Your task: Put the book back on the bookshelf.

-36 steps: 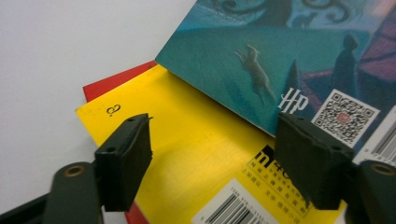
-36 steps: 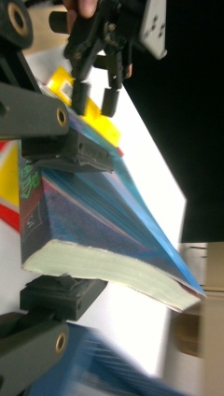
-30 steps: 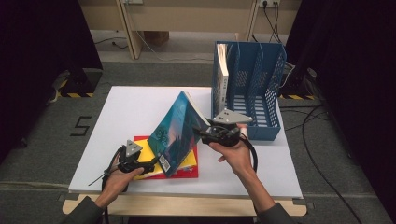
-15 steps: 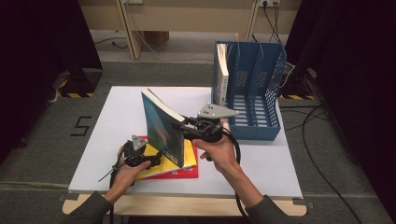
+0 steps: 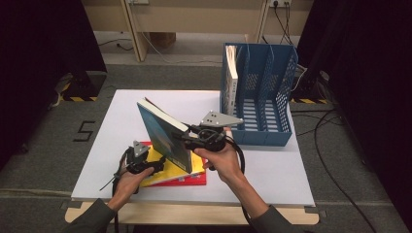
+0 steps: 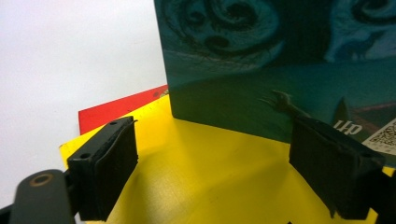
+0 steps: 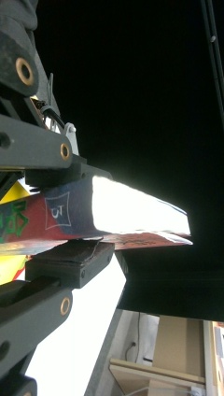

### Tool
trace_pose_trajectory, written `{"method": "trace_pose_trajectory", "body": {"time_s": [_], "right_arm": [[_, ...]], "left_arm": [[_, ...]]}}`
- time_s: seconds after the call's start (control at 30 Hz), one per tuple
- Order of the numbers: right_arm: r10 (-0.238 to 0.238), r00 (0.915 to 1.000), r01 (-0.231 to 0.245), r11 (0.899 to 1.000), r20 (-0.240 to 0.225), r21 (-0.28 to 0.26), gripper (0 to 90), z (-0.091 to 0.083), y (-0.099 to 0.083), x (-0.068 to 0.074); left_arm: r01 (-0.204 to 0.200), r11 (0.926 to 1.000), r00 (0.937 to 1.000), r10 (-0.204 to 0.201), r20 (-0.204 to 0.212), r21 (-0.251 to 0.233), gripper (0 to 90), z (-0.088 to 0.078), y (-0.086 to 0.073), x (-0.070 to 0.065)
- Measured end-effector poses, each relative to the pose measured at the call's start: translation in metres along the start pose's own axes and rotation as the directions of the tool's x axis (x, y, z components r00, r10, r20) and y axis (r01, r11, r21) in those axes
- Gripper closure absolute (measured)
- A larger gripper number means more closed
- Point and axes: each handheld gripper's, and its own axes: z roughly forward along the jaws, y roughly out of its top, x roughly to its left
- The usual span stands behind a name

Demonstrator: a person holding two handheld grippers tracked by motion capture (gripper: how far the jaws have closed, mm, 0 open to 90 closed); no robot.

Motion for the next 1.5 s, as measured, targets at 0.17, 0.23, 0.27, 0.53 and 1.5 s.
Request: {"method": "trace_pose_trajectory", "body": {"time_s": [0.17,0.23,0.27,0.53,1.5], "right_arm": [[0.023,0.9997,-0.023,1.000,-0.011,-0.001,64.6,0.009,-0.002,-0.001],[0.021,0.9998,-0.021,1.000,-0.007,-0.008,65.6,0.010,-0.002,-0.001],[0.026,0.9996,-0.027,1.000,-0.007,-0.010,65.8,0.011,-0.003,-0.001],[0.097,0.9948,-0.097,0.995,-0.033,-0.015,67.5,0.018,0.000,-0.015],[0.323,0.9441,-0.321,0.946,0.063,-0.050,70.5,0.009,0.036,-0.079]], "left_arm": [[0.012,0.9999,0.9999,-0.012,-0.002,0.005,14.7,-0.001,0.000,0.005],[0.019,0.9998,0.9998,-0.019,-0.002,0.003,14.7,-0.001,-0.001,0.007],[0.019,0.9998,0.9998,-0.019,-0.002,0.004,14.7,-0.001,-0.001,0.007],[0.023,0.9997,0.9997,-0.023,0.001,0.012,14.7,0.000,-0.001,0.009],[0.176,0.9843,0.9831,-0.176,-0.049,-0.015,14.8,-0.006,-0.001,0.060]]}}
